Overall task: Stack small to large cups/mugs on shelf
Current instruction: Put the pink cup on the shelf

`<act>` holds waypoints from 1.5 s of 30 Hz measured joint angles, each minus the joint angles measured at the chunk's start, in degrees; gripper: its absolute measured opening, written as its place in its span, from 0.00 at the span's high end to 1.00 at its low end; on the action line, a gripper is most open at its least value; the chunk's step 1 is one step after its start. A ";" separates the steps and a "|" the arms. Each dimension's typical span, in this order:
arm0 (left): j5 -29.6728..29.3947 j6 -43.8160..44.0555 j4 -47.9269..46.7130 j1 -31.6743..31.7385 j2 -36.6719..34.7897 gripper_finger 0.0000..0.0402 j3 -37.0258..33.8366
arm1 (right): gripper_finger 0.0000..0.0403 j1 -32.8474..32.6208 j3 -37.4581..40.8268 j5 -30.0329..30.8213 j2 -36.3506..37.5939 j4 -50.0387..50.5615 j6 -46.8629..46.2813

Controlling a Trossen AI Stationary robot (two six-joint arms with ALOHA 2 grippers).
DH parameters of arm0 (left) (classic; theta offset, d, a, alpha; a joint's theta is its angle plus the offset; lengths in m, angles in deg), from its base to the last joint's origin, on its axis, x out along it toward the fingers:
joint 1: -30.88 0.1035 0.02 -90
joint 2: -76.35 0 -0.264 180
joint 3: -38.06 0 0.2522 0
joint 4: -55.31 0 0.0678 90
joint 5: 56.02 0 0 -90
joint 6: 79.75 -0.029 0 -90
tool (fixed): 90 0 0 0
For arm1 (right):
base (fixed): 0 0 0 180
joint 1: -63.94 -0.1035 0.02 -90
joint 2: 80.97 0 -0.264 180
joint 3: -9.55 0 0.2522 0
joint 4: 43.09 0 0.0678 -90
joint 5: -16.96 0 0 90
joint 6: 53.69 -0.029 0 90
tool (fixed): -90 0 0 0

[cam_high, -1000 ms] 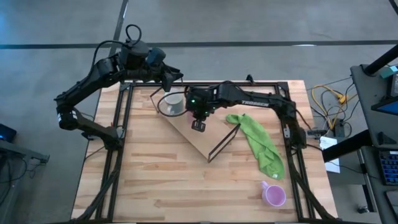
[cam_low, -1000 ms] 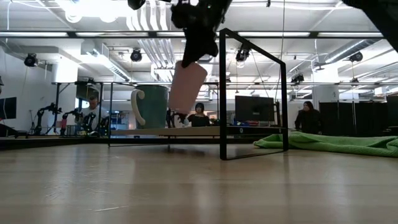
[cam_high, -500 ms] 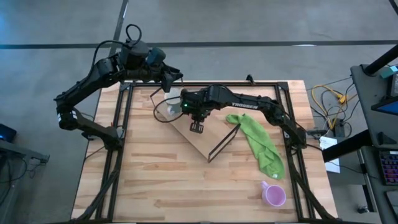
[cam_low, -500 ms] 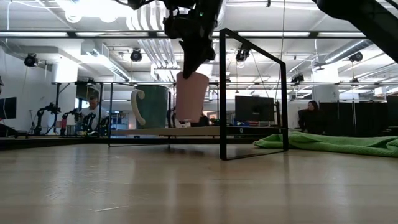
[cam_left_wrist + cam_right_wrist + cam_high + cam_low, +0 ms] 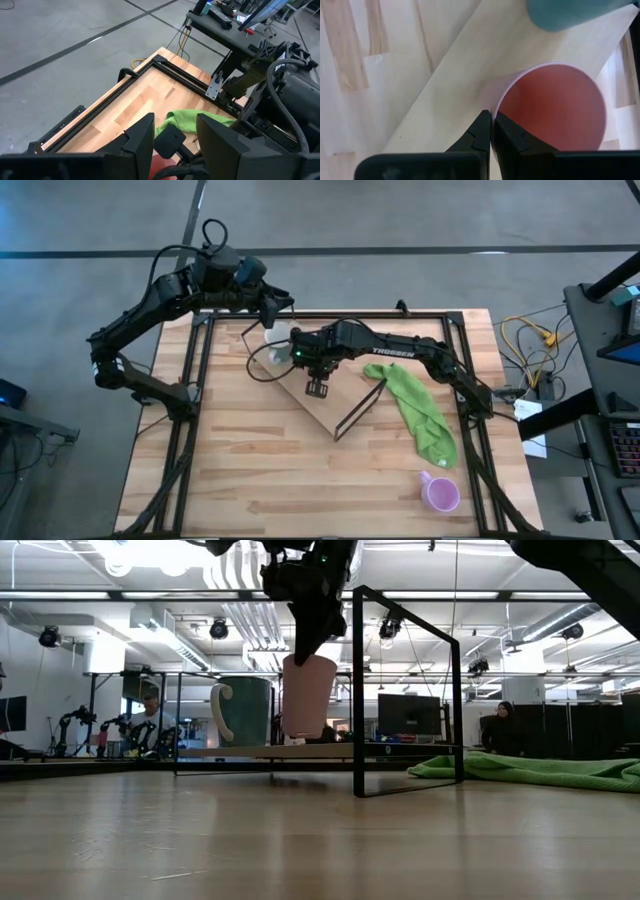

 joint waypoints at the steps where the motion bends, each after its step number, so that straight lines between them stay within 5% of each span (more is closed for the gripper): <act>1: 0.00 0.00 0.00 0.00 0.00 0.67 0.00 | 0.98 0.05 0.01 0.00 0.00 0.00 0.01; 45: 0.04 0.04 -0.42 -0.02 0.02 0.67 -0.04 | 0.98 0.09 4.46 0.20 0.09 -4.43 0.00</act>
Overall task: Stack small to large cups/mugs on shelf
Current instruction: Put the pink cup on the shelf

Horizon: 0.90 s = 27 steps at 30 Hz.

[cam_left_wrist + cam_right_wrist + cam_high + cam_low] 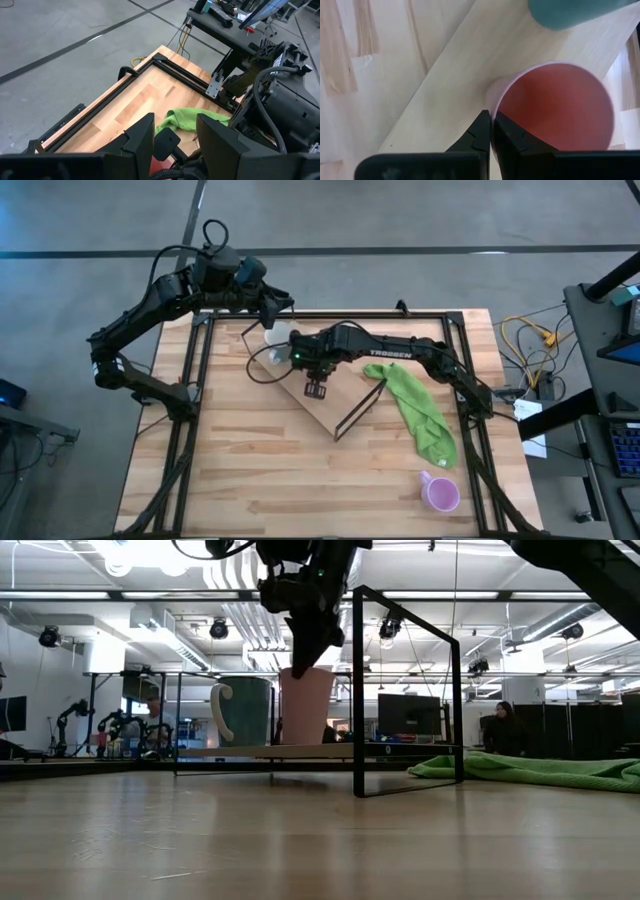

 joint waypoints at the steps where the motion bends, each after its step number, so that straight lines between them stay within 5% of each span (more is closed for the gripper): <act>1: 0.00 0.00 0.00 0.00 0.00 0.67 0.00 | 0.98 -0.02 0.00 0.00 0.00 -0.48 0.00; 11: 0.00 0.00 0.04 0.04 0.00 0.67 0.00 | 0.97 0.00 0.07 -1.71 0.00 -0.83 0.02; 27: 0.00 0.00 0.07 0.02 0.00 0.67 0.00 | 0.81 0.00 -0.58 -2.52 -0.08 -1.76 0.07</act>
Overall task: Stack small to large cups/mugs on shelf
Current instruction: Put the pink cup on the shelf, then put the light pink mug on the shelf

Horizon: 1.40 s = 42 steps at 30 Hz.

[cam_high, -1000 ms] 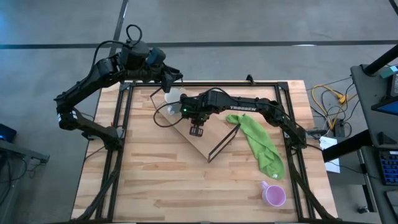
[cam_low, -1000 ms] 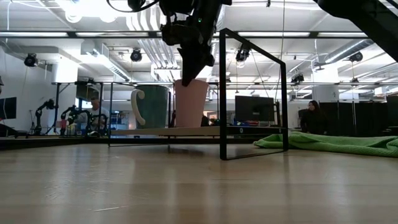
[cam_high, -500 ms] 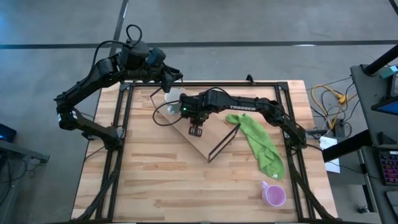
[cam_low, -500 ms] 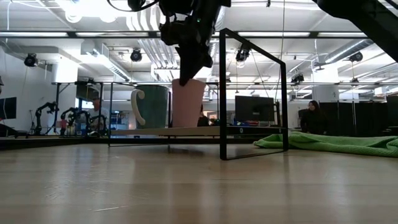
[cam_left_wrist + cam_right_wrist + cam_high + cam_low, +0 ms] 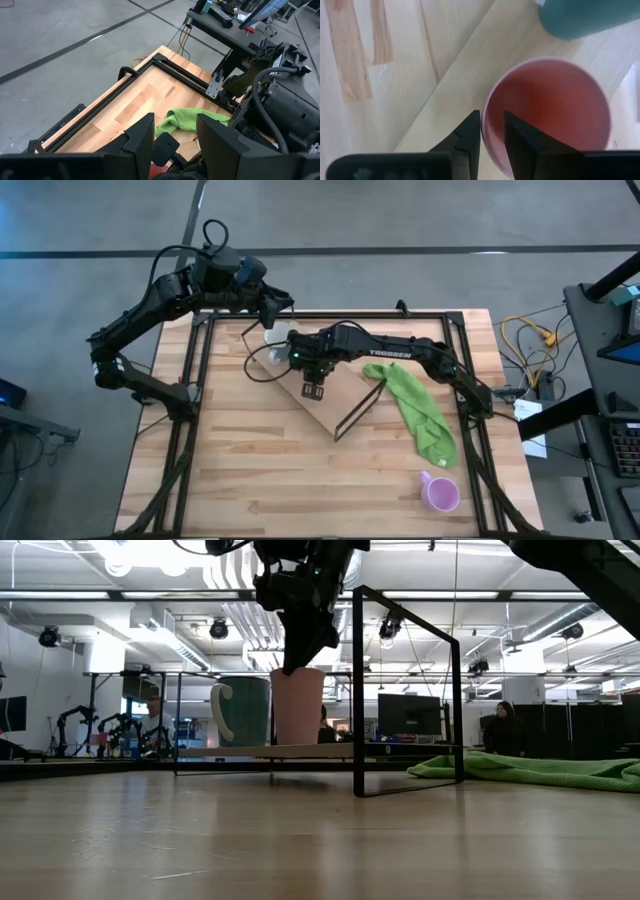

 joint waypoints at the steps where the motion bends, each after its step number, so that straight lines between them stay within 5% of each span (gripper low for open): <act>1: 0.00 -0.01 0.00 0.00 0.00 0.67 0.00 | 0.81 0.00 -0.55 0.00 -0.01 -0.02 -0.03; 14: 0.00 0.02 -0.02 -0.04 0.00 0.67 0.00 | 0.81 -3.62 -5.76 -2.57 2.67 4.99 -6.05; 20: 4.97 0.43 -0.17 -0.22 0.00 0.67 0.00 | 0.81 -7.20 -5.83 -3.55 5.57 20.20 -8.40; 30: 10.58 -4.39 -0.46 -3.28 0.00 0.67 0.00 | 0.81 -15.11 -3.97 -7.77 11.58 21.47 -24.24; 42: 10.49 -3.98 -1.41 -4.67 0.35 0.67 -0.39 | 0.81 -24.58 0.56 -4.85 13.99 21.64 -60.97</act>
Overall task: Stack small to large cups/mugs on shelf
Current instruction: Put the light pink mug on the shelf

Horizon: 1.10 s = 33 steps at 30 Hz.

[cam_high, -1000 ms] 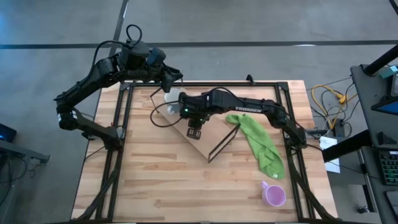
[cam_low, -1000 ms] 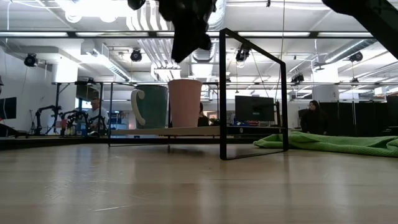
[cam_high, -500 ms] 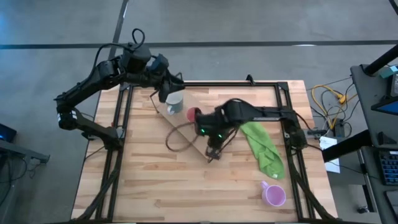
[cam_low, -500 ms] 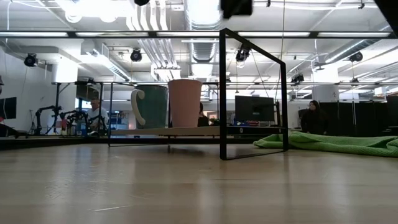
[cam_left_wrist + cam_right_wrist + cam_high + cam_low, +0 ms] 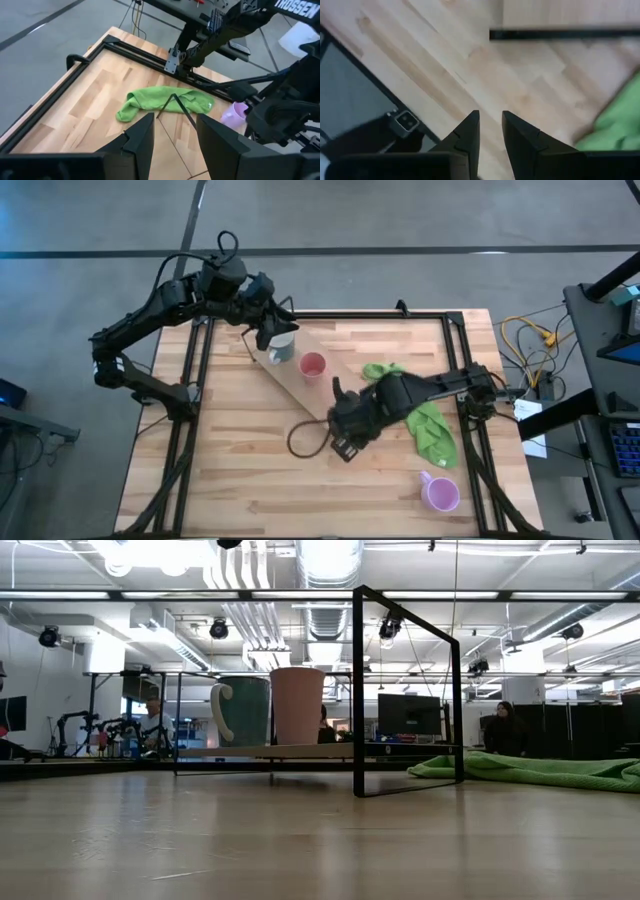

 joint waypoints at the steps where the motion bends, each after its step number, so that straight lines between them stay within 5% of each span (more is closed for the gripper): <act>1: -0.02 0.02 -0.04 -0.21 0.00 0.67 -0.08 | 0.81 -1.12 0.30 0.02 -0.03 -0.02 -3.00; 22: 0.00 -0.26 0.04 -1.47 -0.15 0.67 -0.03 | 0.81 -21.65 6.10 -4.49 -0.63 0.03 -66.27; 33: 2.18 -3.03 -2.17 -1.47 -1.11 0.67 0.00 | 0.81 -24.74 11.23 -6.16 -0.58 0.02 -63.11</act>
